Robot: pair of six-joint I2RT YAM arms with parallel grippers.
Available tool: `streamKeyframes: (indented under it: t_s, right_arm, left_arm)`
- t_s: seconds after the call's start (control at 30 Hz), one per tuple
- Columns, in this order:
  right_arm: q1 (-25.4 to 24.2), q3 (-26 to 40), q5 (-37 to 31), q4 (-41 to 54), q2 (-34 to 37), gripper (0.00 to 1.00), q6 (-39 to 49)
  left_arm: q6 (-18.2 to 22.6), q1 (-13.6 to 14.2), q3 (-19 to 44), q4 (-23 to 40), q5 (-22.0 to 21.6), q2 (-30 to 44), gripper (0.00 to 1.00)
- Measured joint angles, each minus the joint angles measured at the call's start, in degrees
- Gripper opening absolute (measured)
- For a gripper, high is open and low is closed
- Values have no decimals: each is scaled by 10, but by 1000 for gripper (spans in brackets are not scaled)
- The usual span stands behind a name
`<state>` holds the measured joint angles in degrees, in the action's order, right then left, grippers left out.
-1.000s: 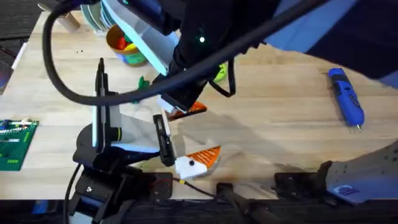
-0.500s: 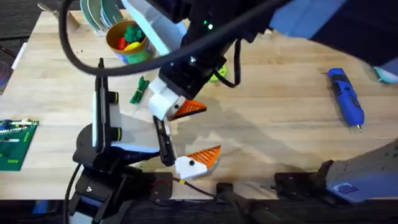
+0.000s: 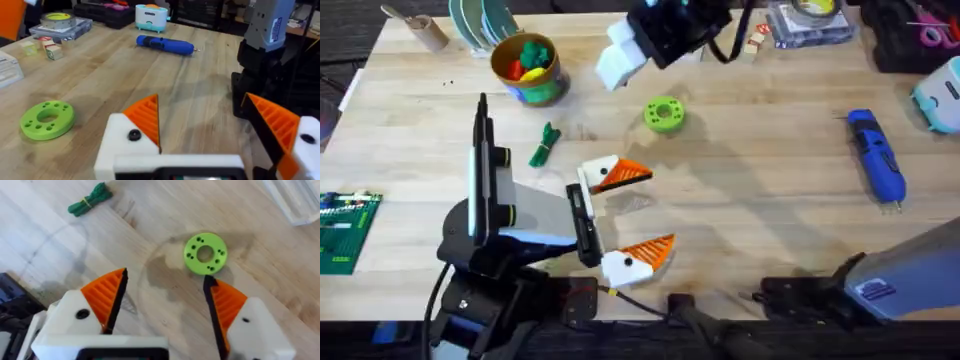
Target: Pick up the gripper from the table and insert it into the empty holder that is missing its gripper. Then pick up a screw, insert it into the mounting hole, and use the screwdriver to tighten it. Finally, clean up the table by picking up the vegetable and placing it into the bucket.
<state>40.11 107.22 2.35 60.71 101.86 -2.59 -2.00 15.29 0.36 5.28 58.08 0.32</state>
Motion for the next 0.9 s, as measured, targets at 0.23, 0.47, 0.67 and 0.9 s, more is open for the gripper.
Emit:
streamKeyframes:
  t_s: [0.23,0.47,0.67,0.9]
  right_arm:
    - [-62,0,0,2,-2,955,-28]
    - [-201,0,-25,71,-91,954,-39]
    - [-286,-2,-32,113,-153,955,-43]
    - [-365,-106,-36,102,-240,956,-44]
  left_arm:
    - [0,0,0,0,-2,0,728]
    - [1,0,0,-1,-5,0,18]
    - [2,0,0,-3,-18,0,17]
    - [2,0,0,-8,-54,0,17]
